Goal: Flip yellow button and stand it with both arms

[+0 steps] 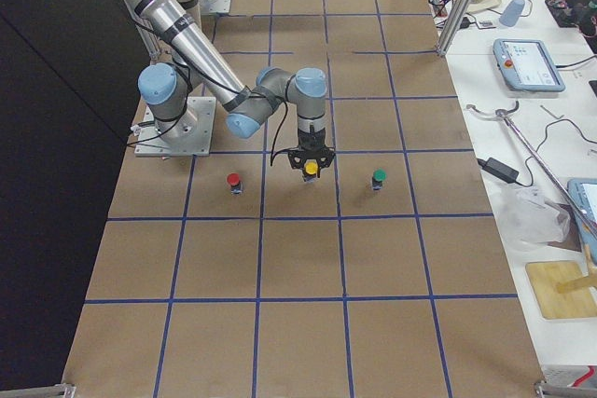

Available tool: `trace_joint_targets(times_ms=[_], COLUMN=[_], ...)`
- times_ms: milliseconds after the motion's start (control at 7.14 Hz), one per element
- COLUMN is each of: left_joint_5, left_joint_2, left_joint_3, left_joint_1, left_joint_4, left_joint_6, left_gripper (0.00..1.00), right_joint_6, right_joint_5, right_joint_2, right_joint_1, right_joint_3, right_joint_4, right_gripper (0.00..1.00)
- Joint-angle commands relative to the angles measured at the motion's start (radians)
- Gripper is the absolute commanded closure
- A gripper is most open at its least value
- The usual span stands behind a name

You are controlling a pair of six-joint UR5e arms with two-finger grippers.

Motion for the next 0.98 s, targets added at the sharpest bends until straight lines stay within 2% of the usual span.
trace_joint_targets(times_ms=[0, 420, 561, 841], left_joint_5=[-0.001, -0.002, -0.001, 0.001], left_joint_2=[-0.003, -0.007, -0.009, -0.009], left_joint_3=[0.039, 0.053, 0.056, 0.058], left_joint_1=[0.001, 0.001, 0.0, 0.0], left_joint_4=[-0.045, -0.048, -0.048, -0.048], left_joint_6=[0.0, 0.0, 0.002, 0.003], left_gripper=[0.0, 0.0, 0.0, 0.0], right_joint_6=[0.246, 0.302, 0.303, 0.283], right_joint_5=[-0.01, -0.013, -0.043, -0.042], right_joint_2=[-0.009, -0.009, -0.01, -0.01], right_joint_1=[-0.003, -0.004, -0.007, -0.007], right_joint_3=[-0.002, 0.006, 0.008, 0.008], right_joint_4=[-0.001, -0.001, 0.0, 0.002], right_gripper=[0.83, 0.8, 0.8, 0.79])
